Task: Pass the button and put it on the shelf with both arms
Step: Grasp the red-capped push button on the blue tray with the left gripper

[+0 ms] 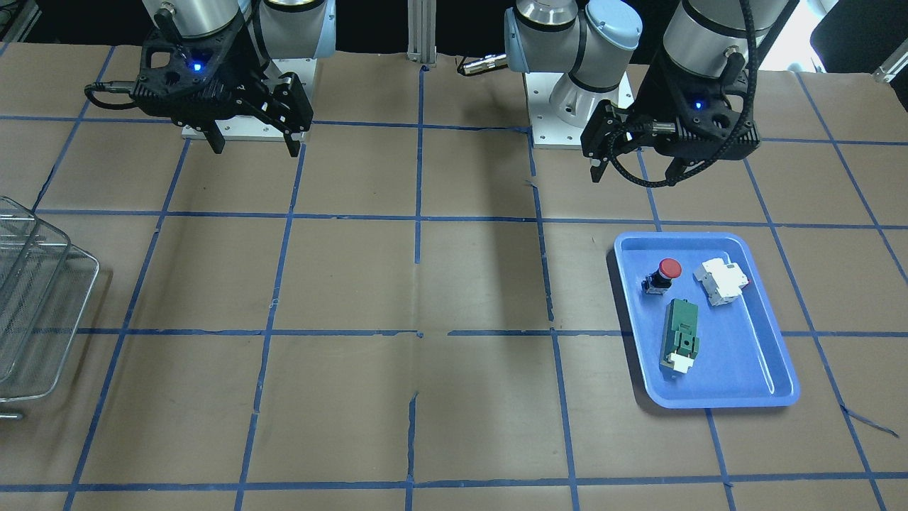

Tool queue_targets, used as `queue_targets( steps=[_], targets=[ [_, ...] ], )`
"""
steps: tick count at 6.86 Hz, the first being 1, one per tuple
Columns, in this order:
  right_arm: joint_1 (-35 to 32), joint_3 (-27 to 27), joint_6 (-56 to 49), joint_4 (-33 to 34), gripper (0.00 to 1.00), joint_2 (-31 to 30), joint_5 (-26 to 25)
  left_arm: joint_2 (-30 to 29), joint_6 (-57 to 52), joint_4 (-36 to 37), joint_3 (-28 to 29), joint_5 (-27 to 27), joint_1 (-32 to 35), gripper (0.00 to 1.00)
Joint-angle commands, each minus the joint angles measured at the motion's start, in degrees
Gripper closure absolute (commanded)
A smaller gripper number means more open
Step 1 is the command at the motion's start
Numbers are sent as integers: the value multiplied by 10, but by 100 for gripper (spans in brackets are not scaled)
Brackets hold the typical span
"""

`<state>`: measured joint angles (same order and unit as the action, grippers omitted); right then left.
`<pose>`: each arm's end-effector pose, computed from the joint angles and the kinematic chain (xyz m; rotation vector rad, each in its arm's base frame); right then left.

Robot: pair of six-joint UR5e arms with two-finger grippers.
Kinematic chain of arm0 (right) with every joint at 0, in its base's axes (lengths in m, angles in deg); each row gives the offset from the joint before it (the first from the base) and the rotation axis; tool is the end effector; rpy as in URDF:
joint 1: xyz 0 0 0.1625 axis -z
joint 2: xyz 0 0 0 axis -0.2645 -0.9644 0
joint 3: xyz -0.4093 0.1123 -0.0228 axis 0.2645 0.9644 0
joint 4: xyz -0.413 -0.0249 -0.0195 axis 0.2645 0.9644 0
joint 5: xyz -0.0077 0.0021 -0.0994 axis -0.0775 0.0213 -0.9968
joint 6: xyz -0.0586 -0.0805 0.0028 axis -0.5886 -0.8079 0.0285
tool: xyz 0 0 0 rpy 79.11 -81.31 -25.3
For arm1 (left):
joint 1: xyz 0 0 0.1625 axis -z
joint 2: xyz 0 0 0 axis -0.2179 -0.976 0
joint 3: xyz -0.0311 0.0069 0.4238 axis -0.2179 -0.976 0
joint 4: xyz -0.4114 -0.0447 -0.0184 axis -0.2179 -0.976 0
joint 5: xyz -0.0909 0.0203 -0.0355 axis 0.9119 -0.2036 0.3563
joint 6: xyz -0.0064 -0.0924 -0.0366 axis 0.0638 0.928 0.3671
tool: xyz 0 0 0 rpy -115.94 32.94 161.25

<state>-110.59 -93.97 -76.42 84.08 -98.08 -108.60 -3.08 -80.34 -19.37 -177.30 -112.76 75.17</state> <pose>0.1785 -0.4450 0.5000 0.1095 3.0947 -0.0677 -0.1149 -0.4894 0.5056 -0.0369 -3.1357 0.0313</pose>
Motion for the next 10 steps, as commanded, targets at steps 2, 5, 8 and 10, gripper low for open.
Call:
queue_targets(
  steps=[2,5,8,10],
  targets=[
    [1,1,0,0,0,0,0,1,-86,3,-28,-2,-13,0],
    [0,0,0,0,0,0,0,-33,-199,126,-168,4,-174,0],
    [0,1,0,0,0,0,0,-123,-260,284,-225,5,-194,0],
    [-1,2,0,0,0,0,0,-137,-277,286,-233,-1,-195,0]
  ],
)
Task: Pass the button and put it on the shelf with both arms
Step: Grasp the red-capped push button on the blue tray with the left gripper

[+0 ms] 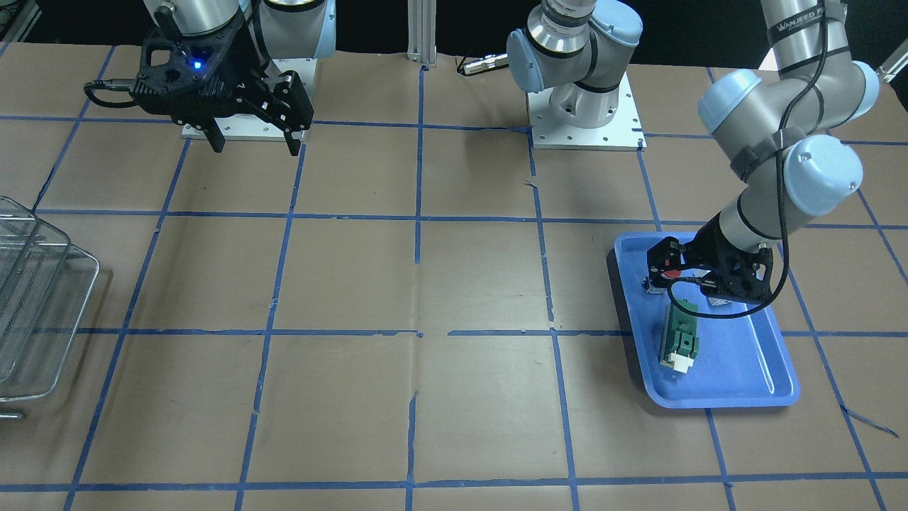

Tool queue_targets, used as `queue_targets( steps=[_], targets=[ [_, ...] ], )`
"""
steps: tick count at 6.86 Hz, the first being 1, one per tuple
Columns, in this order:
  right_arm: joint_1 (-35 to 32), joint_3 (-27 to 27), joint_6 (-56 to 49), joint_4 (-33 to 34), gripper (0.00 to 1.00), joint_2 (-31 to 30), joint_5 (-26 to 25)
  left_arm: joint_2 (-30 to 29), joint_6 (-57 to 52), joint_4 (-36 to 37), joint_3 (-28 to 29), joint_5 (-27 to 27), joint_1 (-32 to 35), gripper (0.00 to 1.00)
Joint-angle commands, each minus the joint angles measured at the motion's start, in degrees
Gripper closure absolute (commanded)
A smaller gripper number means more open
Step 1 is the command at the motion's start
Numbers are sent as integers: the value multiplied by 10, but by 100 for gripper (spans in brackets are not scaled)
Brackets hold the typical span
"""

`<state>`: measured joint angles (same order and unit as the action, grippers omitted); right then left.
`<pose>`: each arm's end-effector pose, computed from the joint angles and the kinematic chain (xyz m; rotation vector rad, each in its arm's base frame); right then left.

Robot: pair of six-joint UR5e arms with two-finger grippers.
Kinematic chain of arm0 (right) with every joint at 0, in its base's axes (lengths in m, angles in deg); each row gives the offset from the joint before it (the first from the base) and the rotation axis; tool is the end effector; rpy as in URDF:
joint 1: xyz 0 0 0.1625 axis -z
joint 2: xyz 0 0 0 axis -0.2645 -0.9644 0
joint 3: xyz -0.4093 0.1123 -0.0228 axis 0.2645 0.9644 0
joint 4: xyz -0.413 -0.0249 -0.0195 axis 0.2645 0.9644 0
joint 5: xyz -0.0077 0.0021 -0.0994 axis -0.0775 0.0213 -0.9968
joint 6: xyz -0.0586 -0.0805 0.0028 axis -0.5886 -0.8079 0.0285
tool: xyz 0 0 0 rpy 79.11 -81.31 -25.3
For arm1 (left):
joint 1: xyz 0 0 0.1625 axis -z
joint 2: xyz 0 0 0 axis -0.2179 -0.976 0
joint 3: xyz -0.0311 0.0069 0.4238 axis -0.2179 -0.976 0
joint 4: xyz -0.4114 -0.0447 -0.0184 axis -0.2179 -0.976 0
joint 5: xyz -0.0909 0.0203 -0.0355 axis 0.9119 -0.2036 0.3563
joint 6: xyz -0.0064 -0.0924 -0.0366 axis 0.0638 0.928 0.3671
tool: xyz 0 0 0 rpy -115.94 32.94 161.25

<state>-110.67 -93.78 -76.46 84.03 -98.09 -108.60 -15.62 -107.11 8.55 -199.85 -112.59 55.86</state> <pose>0.1791 -0.4449 0.5016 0.1061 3.0944 -0.0717 0.0595 -0.5161 0.2573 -0.2360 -3.0747 -0.1400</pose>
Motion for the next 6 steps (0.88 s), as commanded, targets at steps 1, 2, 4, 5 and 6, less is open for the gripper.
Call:
queue_targets(
  steps=[1,2,4,5,6],
  targets=[
    [0,0,-1,-1,0,0,0,-17,-19,10,-21,-2,-8,0],
    [0,0,-1,-1,0,0,0,-26,-41,30,-32,4,-36,0],
    [0,0,-1,0,0,0,0,-20,-36,31,-52,3,-38,2],
    [0,0,0,0,0,-1,0,-19,-34,31,-51,3,-36,18],
    [-1,0,0,0,0,-1,0,-18,-34,31,-51,4,-30,48]
  ],
)
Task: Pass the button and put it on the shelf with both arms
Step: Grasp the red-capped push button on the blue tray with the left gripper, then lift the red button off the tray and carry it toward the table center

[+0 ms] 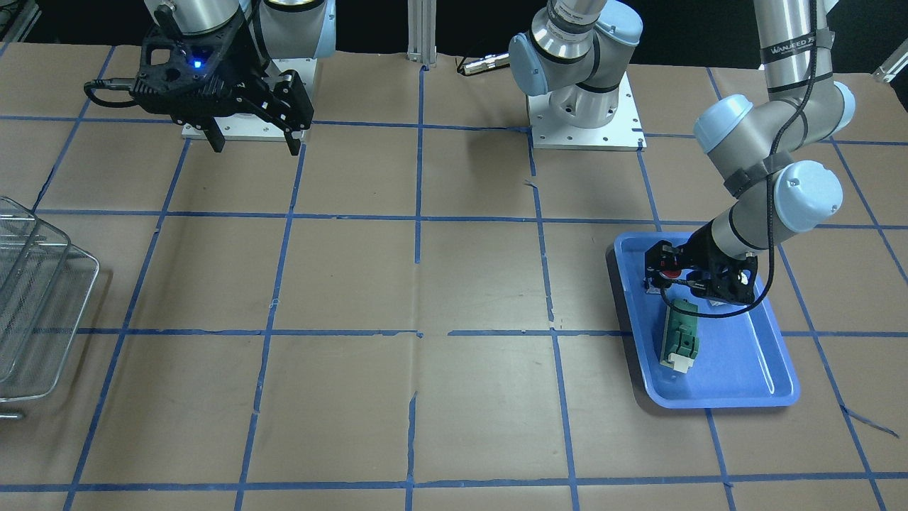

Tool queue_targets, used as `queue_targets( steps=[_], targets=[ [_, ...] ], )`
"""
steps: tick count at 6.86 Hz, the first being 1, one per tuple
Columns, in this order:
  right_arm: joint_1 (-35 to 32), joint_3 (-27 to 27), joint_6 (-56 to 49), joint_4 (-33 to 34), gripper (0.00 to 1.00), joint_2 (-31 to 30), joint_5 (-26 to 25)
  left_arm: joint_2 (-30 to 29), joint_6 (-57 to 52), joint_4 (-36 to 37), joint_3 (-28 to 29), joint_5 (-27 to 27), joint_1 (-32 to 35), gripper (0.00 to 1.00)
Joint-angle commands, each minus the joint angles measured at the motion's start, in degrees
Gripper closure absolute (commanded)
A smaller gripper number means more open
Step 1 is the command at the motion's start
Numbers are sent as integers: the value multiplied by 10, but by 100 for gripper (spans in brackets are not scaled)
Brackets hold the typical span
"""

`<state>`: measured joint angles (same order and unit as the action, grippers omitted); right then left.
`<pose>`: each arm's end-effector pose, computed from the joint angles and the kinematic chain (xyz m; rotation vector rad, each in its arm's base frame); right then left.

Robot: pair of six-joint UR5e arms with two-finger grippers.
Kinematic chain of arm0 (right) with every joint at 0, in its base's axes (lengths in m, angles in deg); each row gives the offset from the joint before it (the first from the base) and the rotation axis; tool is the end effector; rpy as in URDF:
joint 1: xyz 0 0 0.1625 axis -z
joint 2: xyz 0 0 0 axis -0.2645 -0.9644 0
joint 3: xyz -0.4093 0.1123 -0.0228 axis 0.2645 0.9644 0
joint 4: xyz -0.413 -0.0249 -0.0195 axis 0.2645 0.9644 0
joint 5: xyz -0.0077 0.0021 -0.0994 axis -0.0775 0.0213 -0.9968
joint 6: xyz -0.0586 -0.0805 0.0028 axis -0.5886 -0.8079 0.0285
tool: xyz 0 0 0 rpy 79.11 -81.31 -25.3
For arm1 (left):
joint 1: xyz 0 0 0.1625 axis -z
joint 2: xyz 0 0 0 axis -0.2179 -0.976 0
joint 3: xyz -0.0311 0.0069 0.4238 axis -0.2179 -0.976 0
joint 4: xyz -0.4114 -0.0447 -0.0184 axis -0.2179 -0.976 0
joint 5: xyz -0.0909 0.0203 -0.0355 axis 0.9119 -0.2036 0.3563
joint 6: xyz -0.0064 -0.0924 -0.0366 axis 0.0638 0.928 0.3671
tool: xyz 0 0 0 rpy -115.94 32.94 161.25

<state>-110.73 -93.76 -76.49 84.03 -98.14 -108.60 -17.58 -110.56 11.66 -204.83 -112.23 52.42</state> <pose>0.1796 -0.4445 0.5022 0.1037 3.0943 -0.0735 0.0808 -0.4925 0.2103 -0.2313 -3.0268 -0.2167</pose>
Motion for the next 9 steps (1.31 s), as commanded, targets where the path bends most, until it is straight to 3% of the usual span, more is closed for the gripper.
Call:
queue_targets(
  steps=[1,5,6,9],
  targets=[
    [-1,-3,1,0,0,0,0,5,2,0,0,2,6,98],
    [-1,-6,0,0,0,0,-1,51,16,-54,15,39,7,100],
    [-2,-6,0,0,0,0,-1,80,31,-123,32,67,17,100],
    [-3,-6,-1,-1,0,0,0,126,80,-359,133,277,109,100]
  ],
)
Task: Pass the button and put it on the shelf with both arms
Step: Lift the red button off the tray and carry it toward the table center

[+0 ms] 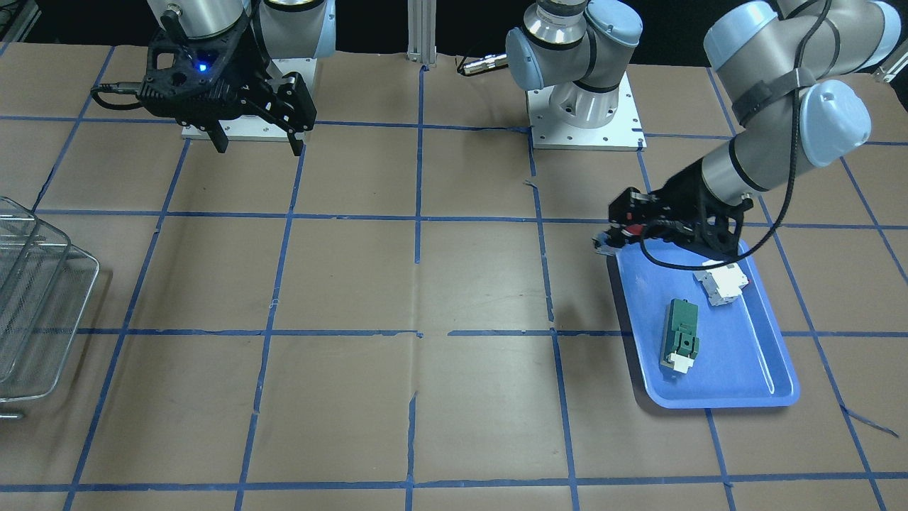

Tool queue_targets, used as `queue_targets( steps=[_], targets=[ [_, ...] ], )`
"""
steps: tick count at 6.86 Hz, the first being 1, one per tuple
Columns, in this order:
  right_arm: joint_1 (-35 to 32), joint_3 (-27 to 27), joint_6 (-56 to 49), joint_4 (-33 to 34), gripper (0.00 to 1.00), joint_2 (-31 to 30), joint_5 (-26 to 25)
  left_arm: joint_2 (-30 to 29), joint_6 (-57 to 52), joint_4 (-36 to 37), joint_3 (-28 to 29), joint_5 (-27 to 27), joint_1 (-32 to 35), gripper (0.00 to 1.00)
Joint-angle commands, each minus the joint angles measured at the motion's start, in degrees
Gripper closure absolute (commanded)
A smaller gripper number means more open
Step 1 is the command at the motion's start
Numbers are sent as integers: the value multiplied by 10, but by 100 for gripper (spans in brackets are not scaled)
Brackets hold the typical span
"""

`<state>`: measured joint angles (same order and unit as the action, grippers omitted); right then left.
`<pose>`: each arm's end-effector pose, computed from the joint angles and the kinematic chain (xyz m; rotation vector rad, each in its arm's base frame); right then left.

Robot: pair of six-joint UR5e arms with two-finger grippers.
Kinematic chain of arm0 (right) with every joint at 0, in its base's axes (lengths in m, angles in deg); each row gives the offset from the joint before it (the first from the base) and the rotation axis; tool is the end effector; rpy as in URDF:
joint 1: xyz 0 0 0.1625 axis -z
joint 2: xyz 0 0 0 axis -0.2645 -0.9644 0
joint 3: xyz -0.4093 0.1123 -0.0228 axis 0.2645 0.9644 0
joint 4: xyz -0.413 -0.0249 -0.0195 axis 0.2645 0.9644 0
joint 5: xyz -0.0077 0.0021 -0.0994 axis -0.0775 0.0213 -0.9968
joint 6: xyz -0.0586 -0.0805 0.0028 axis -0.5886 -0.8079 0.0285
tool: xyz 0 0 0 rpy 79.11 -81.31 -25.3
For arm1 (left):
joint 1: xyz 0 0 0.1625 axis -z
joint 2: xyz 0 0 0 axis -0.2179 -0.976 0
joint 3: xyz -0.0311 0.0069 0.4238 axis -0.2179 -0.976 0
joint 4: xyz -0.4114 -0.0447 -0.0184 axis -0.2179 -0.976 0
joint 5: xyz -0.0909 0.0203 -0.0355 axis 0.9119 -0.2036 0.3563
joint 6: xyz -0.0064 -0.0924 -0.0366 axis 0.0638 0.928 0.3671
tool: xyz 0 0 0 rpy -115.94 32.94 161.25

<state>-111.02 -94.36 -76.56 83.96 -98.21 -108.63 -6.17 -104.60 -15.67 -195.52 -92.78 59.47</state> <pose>0.1816 -0.4421 0.4974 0.0943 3.0967 -0.0575 -0.0200 -0.4835 0.3417 -0.1632 -2.6958 -0.1717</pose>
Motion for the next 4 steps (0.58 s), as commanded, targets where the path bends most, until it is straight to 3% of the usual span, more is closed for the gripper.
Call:
queue_targets(
  steps=[1,2,3,4],
  targets=[
    [0,0,0,0,0,0,0,15,27,-125,43,179,54,100],
    [0,0,-1,0,0,0,0,7,31,-173,39,351,56,100],
    [1,2,-2,-2,0,1,0,-1,61,-175,30,437,61,100],
    [7,6,-9,-4,0,3,0,0,83,-173,31,467,81,100]
  ],
)
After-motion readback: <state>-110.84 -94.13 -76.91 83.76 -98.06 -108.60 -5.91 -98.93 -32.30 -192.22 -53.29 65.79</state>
